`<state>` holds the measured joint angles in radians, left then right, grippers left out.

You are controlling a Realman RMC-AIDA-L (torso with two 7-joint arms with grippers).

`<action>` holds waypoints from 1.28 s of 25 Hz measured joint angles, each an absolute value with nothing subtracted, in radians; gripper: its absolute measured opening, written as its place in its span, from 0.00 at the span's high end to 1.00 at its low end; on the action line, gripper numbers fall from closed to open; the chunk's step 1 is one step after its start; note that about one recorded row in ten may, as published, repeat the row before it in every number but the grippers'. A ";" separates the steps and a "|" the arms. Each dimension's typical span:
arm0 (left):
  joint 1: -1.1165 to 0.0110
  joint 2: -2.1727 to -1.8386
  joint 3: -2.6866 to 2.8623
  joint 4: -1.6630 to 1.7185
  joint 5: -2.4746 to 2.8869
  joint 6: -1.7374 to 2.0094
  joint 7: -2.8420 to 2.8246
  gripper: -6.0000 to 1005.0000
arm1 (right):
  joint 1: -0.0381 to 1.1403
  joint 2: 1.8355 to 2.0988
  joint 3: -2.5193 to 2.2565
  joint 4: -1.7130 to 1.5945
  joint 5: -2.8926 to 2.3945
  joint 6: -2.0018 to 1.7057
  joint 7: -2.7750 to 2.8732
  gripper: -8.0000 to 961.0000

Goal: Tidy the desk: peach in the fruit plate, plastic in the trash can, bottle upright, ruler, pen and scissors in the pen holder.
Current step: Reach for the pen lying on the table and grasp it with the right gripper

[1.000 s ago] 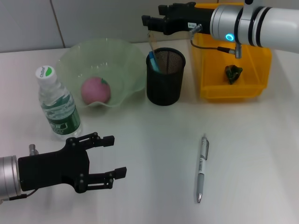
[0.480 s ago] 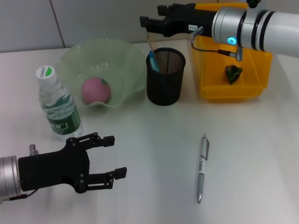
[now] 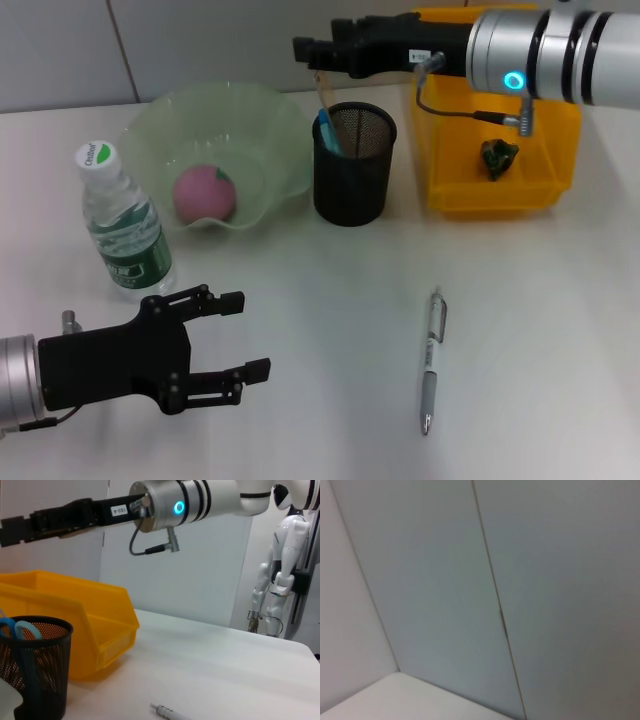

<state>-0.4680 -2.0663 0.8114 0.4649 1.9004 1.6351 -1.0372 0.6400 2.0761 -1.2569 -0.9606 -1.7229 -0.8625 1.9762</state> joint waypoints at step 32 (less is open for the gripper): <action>-0.465 -2.067 0.808 0.463 1.876 1.633 -1.075 0.19 | 0.766 2.037 -1.183 -1.096 -2.240 -1.573 2.455 0.32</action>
<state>-0.4648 -2.0666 0.8083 0.4634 1.8757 1.6332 -1.0751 0.7656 2.0367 -1.1826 -1.0958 -2.2401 -1.5732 2.4549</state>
